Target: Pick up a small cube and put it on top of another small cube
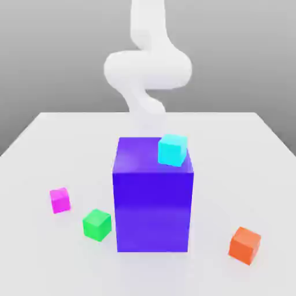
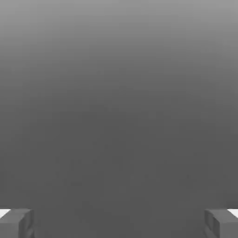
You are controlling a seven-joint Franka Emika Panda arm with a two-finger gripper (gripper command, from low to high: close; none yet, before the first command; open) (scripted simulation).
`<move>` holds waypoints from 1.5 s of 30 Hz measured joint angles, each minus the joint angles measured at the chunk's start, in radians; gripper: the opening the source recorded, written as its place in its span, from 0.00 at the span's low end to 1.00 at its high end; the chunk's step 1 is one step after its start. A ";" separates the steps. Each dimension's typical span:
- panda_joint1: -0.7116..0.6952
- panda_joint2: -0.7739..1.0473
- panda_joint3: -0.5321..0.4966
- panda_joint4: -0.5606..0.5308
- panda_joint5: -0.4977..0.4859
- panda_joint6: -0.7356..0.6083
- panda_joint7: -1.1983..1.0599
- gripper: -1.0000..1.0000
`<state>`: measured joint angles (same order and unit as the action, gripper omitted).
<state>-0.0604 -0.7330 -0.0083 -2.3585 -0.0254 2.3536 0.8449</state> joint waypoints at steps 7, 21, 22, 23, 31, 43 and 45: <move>-0.173 0.192 -0.046 -0.167 -0.065 0.152 0.122 0.50; -0.461 0.564 -0.230 -0.492 -0.118 0.452 0.305 0.50; -0.475 0.590 -0.247 -0.516 -0.110 0.474 0.309 0.50; -0.487 0.617 -0.264 -0.539 -0.096 0.496 0.309 0.50; -0.637 0.888 -0.105 -0.553 0.195 0.712 0.131 0.50; -0.705 0.929 -0.042 -0.546 0.182 0.748 0.140 0.00; -0.671 0.861 -0.093 -0.559 0.119 0.693 0.187 0.00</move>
<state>-0.7310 0.1279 -0.1009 -2.9179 0.0941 3.0466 1.0317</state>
